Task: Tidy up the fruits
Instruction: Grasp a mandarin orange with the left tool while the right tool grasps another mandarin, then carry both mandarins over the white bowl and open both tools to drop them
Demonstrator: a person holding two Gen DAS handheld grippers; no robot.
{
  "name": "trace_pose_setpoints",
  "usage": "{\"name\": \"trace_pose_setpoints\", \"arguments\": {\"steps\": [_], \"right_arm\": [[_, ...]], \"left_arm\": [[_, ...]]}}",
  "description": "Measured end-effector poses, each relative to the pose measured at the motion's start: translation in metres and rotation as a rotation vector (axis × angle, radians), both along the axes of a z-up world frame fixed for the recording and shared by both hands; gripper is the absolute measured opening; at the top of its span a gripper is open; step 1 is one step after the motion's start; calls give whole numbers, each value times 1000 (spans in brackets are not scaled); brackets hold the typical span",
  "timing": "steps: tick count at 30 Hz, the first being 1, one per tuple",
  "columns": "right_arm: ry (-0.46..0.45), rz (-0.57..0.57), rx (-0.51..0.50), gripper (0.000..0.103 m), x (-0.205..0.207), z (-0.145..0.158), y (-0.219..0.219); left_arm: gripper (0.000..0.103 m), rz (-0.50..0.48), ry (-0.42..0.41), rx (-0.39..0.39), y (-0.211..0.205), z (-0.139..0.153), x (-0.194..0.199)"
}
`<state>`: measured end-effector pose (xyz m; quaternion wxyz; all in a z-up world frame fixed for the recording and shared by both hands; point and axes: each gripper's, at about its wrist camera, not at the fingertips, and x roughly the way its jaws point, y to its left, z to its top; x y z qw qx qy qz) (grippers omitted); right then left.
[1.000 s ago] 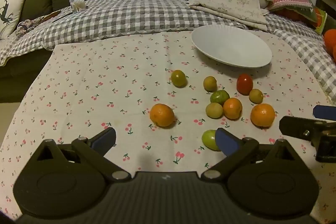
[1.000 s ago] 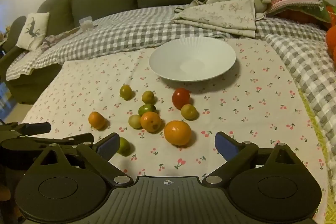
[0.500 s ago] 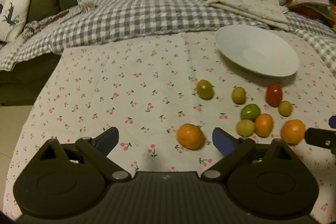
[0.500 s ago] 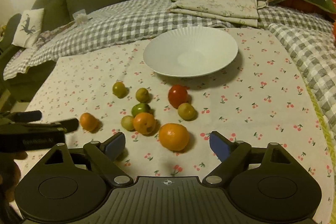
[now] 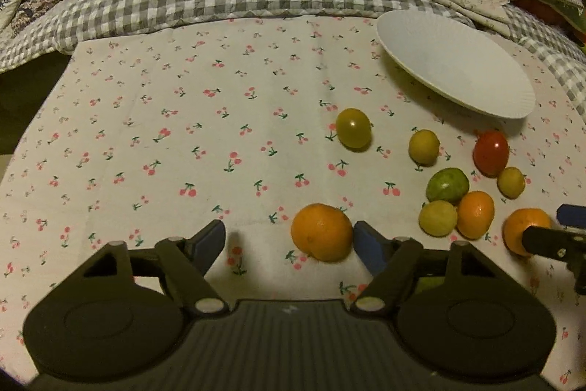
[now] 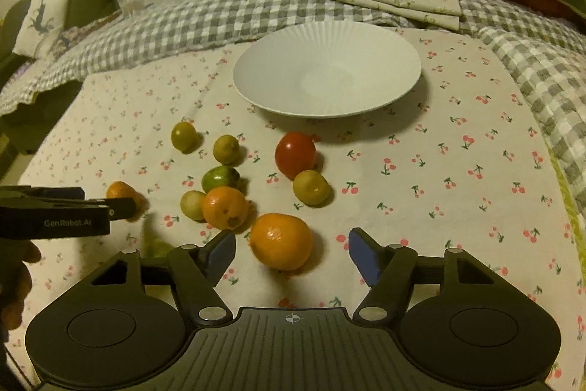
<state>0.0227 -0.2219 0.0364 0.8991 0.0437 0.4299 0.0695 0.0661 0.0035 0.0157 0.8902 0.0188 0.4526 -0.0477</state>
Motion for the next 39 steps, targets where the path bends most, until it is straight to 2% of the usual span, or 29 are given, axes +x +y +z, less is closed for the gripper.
{"name": "trace_pose_setpoints", "arguments": {"steps": [5, 7, 8, 10, 11, 12, 14, 20, 28, 39], "right_arm": [[31, 12, -19, 68, 11, -11, 1], [48, 22, 0, 66, 12, -15, 3], [55, 29, -8, 63, 12, -16, 3], [54, 44, -11, 56, 11, -16, 7], [47, 51, -14, 48, 11, -14, 9], [39, 55, -18, 42, 11, -13, 10], [36, 57, -6, 39, 10, -12, 10], [23, 36, 8, 39, 7, -6, 2], [-22, -46, 41, 39, 9, 13, -23], [-79, -132, 52, 39, 36, 35, -45]], "left_arm": [[65, -24, 2, -18, -3, -2, 0], [55, -39, 1, -32, -5, -2, 0], [52, -45, -4, -37, -4, -2, -1], [37, -60, -15, -54, -3, 1, -2], [34, -65, -15, -67, -3, 2, -2], [34, -62, -15, -69, -3, 2, -2], [34, -60, -18, -69, -2, 3, -2], [33, -25, -37, -80, 4, 17, -1], [33, -9, -71, -101, 4, 41, 2], [33, -80, -155, -99, -45, 61, 35]]}}
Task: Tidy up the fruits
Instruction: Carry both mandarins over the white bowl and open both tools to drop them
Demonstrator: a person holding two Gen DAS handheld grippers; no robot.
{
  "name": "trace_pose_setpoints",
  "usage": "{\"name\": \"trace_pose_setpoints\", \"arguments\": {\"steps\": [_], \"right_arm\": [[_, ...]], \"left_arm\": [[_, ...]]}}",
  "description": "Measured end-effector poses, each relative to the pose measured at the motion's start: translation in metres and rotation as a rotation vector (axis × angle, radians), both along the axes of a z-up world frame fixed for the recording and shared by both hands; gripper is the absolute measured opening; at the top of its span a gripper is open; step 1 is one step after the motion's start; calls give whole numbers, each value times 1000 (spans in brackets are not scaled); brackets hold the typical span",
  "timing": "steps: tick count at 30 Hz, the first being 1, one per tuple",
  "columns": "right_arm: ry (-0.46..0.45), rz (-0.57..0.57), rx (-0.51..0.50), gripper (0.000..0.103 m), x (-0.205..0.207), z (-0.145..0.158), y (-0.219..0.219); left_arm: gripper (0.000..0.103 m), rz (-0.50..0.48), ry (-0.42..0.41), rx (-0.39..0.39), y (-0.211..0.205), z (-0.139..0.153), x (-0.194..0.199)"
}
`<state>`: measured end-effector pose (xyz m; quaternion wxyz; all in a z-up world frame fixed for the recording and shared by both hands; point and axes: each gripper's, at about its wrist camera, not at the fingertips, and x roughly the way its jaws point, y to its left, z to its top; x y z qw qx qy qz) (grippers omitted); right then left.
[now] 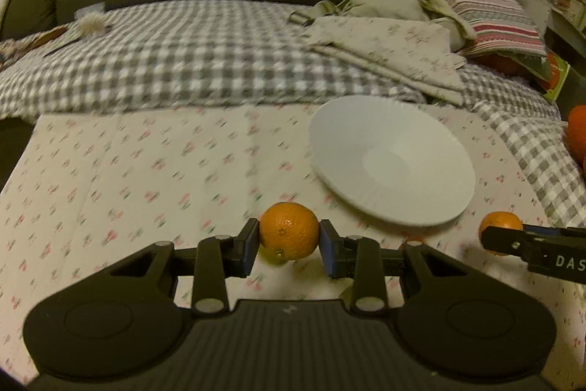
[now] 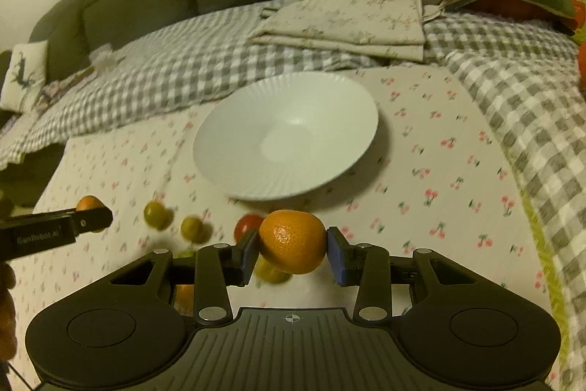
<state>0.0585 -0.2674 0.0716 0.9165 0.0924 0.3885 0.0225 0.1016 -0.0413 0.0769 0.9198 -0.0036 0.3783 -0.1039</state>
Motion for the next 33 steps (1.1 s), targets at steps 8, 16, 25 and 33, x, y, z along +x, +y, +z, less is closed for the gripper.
{"name": "trace_pose_setpoints", "arguments": {"steps": [8, 16, 25, 33], "right_arm": [[-35, -45, -3, 39, 32, 4, -10], [-55, -37, -12, 39, 66, -8, -14], [-44, -21, -14, 39, 85, -27, -15], [-43, -27, -3, 41, 89, -28, -14]], "left_arm": [[33, -76, -49, 13, -46, -10, 32], [33, -127, -72, 39, -72, -30, 55], [34, -164, -79, 76, -86, -46, 64], [62, -151, -107, 56, -77, -39, 64]]}}
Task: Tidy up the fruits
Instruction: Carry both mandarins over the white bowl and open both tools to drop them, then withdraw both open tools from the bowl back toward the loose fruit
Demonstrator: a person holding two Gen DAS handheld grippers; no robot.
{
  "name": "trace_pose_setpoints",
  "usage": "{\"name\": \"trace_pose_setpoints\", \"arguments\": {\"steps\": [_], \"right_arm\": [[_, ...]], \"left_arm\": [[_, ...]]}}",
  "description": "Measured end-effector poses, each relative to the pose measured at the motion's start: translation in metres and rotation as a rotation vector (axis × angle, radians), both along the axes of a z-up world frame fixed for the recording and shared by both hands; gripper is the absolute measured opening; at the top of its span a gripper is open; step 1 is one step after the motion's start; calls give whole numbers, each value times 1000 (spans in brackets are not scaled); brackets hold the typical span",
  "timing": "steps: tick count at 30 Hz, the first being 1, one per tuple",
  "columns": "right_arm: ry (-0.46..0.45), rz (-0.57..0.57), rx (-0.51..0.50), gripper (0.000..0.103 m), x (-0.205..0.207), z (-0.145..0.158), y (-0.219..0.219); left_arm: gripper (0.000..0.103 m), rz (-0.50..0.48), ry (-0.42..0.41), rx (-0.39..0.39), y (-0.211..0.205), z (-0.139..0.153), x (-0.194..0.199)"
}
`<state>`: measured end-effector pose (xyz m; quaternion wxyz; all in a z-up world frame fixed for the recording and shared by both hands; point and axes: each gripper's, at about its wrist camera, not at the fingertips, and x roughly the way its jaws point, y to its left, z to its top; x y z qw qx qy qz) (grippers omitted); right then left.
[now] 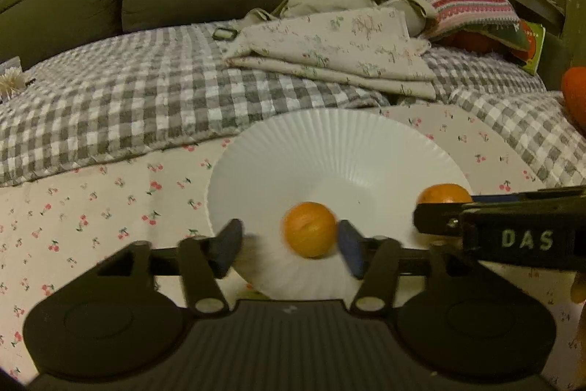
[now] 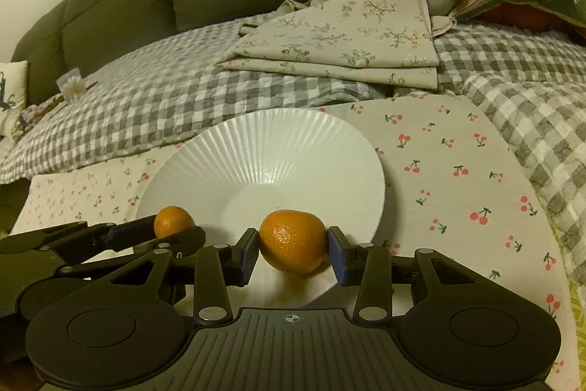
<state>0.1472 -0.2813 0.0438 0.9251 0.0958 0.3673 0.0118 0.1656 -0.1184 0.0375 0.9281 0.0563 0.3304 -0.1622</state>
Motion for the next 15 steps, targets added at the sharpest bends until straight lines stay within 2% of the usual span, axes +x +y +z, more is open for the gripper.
{"name": "trace_pose_setpoints", "arguments": {"steps": [2, 3, 5, 15], "right_arm": [[-4, -15, 12, 45, -2, 4, -4], [-15, -25, 20, 58, -4, 6, -7], [-45, -53, 32, 70, -8, 14, -12], [-89, -105, 73, 70, -33, 40, -25]], "left_arm": [[64, 1, -8, -9, 3, 5, -1], [65, 1, -6, -18, 6, 7, -2], [65, 12, 2, -36, 13, 12, -4], [66, 101, 58, -124, 59, 34, -30]]}}
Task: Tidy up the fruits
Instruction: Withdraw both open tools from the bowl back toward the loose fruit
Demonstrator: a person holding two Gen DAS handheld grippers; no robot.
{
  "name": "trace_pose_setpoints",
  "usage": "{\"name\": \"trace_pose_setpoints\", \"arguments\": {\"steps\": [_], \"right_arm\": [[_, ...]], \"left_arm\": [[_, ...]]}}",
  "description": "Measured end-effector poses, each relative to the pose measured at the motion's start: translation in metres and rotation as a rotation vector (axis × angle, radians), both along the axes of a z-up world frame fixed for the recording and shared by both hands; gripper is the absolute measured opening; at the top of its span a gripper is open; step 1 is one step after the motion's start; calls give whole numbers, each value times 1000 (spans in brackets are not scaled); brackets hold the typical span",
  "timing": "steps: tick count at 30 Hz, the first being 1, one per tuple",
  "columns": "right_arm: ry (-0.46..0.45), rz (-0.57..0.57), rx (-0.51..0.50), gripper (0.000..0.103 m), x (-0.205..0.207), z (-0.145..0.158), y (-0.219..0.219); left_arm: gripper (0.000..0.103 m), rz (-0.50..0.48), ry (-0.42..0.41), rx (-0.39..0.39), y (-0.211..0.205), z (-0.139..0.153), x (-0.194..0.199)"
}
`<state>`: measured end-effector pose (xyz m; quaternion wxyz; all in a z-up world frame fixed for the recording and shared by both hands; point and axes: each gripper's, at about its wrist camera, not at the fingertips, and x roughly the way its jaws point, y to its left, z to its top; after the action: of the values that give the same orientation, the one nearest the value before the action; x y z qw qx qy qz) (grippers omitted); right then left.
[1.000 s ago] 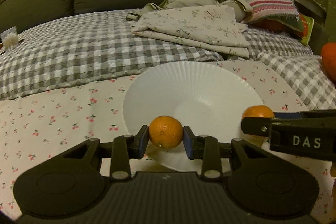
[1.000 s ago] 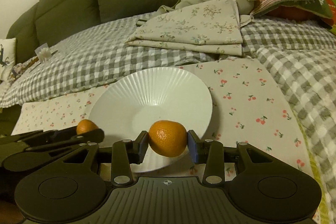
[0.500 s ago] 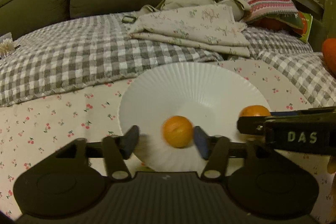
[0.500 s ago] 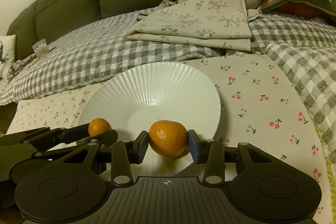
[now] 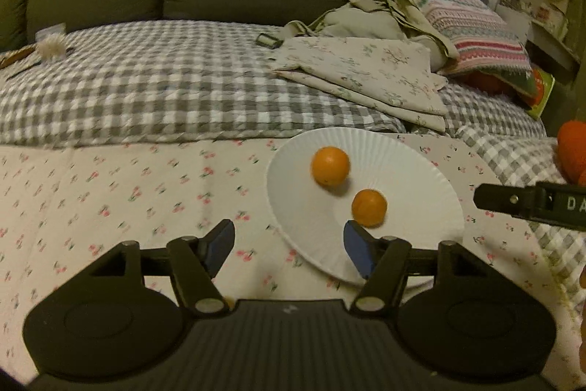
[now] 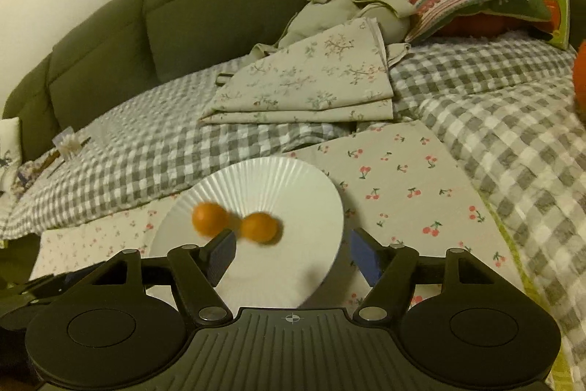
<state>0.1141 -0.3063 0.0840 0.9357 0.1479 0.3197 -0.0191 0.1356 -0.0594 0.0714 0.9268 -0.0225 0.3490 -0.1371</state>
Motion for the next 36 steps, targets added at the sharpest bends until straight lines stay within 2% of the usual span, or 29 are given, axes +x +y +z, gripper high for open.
{"name": "trace_pose_setpoints", "arguments": {"steps": [9, 15, 31, 33, 36], "right_arm": [[-19, 80, -7, 72, -43, 22, 28], [-40, 110, 20, 75, -71, 34, 47], [37, 174, 34, 75, -111, 19, 66], [52, 179, 30, 82, -111, 16, 67], [71, 192, 10, 85, -110, 12, 70]], "left_arm": [[70, 33, 51, 26, 25, 7, -45], [73, 48, 85, -7, 37, 5, -74], [74, -41, 153, 43, 32, -33, -117], [74, -53, 152, 61, 28, -37, -120], [74, -69, 156, 73, 23, -43, -121]]}}
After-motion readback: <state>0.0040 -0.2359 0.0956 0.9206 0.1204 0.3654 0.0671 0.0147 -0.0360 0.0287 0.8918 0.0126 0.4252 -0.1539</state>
